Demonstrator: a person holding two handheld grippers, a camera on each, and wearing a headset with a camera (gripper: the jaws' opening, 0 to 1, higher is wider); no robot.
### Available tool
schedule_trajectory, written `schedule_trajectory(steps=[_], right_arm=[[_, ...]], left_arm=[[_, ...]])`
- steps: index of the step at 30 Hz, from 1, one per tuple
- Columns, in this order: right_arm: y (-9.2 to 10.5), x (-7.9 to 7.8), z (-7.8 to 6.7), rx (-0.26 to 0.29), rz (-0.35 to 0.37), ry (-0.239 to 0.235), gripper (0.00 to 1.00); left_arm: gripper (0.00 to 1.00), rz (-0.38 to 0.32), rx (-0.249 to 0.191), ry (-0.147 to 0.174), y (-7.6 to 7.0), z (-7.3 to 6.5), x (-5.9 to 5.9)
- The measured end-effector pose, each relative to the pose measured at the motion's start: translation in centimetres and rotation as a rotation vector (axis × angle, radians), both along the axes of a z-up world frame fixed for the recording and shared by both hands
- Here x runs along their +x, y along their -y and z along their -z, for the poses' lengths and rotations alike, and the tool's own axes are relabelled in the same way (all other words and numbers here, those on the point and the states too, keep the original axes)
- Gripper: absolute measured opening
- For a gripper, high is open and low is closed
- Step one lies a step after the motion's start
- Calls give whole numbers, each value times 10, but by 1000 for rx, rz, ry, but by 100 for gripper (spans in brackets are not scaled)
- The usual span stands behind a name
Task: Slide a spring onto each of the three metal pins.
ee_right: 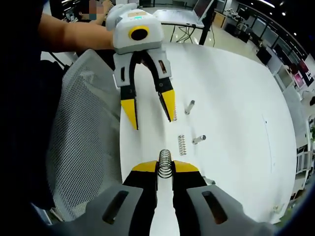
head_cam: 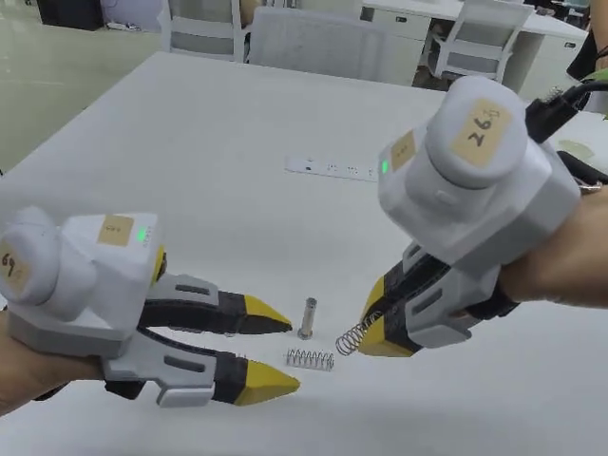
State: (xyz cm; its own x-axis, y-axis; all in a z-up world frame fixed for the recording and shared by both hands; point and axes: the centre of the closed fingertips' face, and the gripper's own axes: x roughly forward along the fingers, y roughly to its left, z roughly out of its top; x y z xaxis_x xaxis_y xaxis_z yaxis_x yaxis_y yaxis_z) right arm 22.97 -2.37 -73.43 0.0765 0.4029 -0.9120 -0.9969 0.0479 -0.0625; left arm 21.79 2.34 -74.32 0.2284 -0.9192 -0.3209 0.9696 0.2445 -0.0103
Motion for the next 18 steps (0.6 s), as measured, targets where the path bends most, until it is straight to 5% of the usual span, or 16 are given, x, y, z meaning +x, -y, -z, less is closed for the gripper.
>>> schedule_trajectory(steps=[9, 18], right_arm=[[25, 16, -4, -39, 45, 25, 8], [43, 26, -6, -65, 82, 35, 8]], left_arm=[[31, -33, 53, 19, -17, 9, -8], [36, -105, 42, 5, -31, 12, -7]])
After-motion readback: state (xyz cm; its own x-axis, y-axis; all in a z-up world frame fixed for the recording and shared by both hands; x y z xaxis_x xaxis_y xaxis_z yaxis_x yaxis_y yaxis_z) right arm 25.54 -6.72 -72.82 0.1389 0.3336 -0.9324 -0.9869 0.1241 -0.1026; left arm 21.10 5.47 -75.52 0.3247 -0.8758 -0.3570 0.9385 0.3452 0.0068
